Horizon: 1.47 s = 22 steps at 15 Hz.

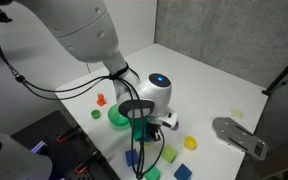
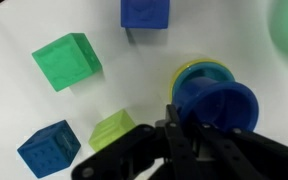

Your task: Pick up the dark blue bowl from the table and put it in the light blue bowl

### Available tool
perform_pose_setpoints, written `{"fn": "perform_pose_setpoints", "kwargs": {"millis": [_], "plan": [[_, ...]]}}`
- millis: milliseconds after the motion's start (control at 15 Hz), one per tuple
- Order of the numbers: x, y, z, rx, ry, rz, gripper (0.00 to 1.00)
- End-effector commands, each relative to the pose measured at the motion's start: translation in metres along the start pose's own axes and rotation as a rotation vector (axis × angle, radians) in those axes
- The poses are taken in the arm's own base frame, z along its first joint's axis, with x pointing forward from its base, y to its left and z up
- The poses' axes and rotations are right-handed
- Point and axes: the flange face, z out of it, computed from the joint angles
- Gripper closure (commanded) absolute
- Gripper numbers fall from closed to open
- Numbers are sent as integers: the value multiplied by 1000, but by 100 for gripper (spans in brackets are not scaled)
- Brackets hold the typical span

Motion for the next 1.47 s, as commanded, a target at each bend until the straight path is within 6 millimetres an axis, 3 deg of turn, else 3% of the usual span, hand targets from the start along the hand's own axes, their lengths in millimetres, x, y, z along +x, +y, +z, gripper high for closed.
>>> {"fn": "perform_pose_setpoints", "kwargs": {"millis": [0, 600, 933, 1000, 1133, 1400], "plan": [[-5, 0, 2, 36, 30, 1, 95], [-6, -14, 26, 44, 60, -26, 95], [-6, -12, 36, 40, 66, -28, 95], [-7, -12, 36, 41, 65, -26, 65], [-7, -12, 33, 52, 62, -25, 57], [-10, -19, 16, 71, 40, -48, 24]]}}
